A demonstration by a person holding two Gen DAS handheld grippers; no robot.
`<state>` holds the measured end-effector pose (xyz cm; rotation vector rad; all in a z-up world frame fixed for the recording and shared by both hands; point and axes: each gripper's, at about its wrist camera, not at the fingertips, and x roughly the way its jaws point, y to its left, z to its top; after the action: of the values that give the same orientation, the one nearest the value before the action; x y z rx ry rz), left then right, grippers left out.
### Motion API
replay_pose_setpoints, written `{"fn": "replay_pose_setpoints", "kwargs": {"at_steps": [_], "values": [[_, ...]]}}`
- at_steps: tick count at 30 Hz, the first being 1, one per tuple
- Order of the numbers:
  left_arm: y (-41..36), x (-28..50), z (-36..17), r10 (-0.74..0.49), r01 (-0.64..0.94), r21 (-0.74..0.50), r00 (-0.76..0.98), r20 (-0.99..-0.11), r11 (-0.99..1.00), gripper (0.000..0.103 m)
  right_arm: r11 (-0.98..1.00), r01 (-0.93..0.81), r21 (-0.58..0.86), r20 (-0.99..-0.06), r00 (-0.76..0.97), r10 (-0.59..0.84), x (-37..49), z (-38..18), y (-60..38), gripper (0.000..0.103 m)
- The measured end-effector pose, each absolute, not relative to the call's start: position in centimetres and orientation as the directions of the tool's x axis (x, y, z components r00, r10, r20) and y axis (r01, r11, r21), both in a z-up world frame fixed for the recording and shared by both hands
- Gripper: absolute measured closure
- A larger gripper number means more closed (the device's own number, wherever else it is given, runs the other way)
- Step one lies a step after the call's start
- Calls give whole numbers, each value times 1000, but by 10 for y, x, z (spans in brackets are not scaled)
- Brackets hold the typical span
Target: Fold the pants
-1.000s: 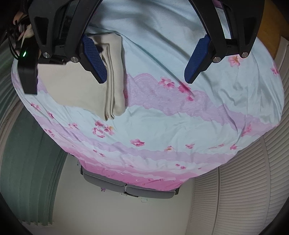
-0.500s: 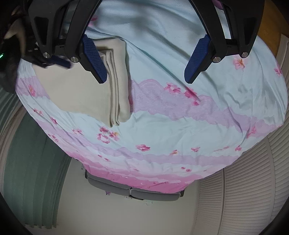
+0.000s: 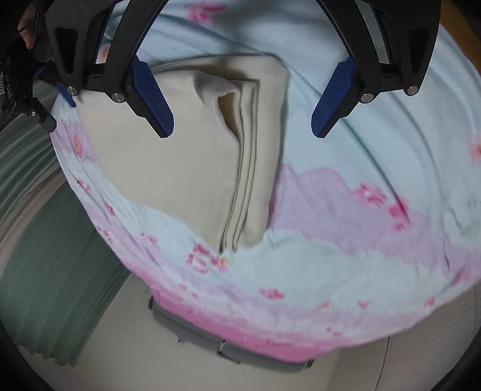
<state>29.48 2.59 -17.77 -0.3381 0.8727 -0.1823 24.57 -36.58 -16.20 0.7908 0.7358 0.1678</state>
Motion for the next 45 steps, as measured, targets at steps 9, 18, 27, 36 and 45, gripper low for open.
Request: {"fn": "replay_pose_setpoints", "kwargs": {"at_steps": [9, 18, 27, 36, 45], "values": [[15, 315, -219, -249, -106, -372, 573, -781, 922, 9, 552, 307, 775, -582, 687, 435, 275, -219, -386, 9], [6, 322, -237, -275, -107, -396, 556, -784, 912, 3, 432, 292, 853, -513, 618, 596, 296, -255, -383, 8], [5, 320, -232, -336, -71, -454, 574, -747, 888, 50, 419, 269, 867, -495, 561, 664, 308, -263, -372, 38], [-5, 315, -209, -328, -22, -428, 607, -724, 904, 72, 475, 214, 854, -504, 570, 649, 296, -237, -366, 62], [3, 310, -168, -329, 29, -409, 646, -689, 912, 74, 525, 96, 846, -471, 596, 650, 298, -178, -351, 66]]}}
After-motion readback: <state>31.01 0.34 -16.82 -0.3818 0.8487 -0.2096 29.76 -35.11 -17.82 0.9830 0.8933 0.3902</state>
